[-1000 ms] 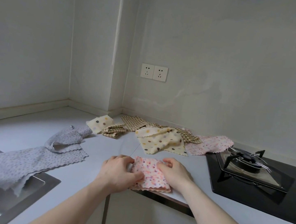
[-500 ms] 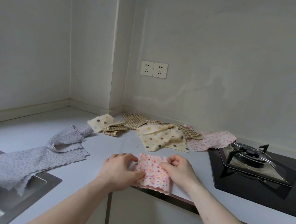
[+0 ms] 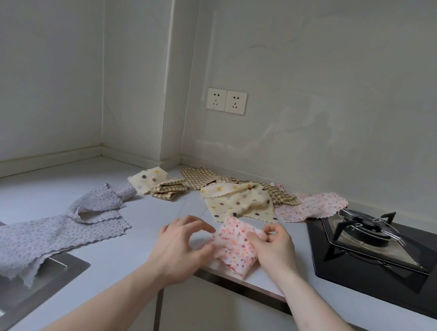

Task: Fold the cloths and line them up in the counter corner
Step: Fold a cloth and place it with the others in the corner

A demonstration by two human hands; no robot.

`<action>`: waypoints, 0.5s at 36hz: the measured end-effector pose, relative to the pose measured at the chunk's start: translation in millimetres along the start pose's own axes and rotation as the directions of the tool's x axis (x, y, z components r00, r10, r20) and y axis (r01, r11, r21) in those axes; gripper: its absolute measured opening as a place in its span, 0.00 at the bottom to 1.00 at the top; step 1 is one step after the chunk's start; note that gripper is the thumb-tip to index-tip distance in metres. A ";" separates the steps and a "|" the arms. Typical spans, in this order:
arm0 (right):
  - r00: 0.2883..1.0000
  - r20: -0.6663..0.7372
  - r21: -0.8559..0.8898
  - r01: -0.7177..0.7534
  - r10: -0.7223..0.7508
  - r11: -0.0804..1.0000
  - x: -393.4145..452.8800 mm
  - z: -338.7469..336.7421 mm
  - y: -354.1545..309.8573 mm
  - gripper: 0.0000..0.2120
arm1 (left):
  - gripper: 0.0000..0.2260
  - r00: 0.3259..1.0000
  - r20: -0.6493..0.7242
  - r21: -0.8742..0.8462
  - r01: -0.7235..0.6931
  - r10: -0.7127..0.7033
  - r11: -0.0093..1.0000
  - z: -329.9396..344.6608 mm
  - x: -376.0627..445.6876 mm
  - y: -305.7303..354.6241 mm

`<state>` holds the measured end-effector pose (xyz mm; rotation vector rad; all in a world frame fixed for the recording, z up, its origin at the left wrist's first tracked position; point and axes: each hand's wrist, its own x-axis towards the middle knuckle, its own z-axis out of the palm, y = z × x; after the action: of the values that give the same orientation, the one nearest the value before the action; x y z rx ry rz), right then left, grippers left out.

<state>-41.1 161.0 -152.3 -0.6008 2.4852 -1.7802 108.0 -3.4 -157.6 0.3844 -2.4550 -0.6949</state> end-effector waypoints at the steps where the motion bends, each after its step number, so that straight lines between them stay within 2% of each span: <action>1: 1.000 -0.025 0.005 0.003 -0.003 1.000 0.4 0.0 0.9 0.12 | 0.12 0.999 0.009 -0.002 -0.033 0.033 0.999 1.8 -1.4 1.9; 8: 0.991 -0.131 0.004 0.036 -0.035 0.999 5.2 1.0 5.8 0.11 | 0.14 0.980 0.146 0.096 -0.150 0.136 0.984 21.3 -9.4 10.9; 14: 0.982 -0.093 -0.021 0.161 -0.162 0.987 3.8 2.2 9.5 0.10 | 0.16 0.982 0.141 0.124 -0.144 0.126 0.982 24.0 -8.0 11.6; 18: 0.962 -0.029 -0.065 0.270 -0.272 0.961 1.7 5.3 10.8 0.18 | 0.17 0.984 0.142 0.135 -0.131 0.111 0.982 26.9 -7.3 9.8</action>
<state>-44.6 158.5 -163.6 -0.9641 2.5967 -1.8192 97.0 18.2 -174.5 0.2465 -2.6392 -0.5094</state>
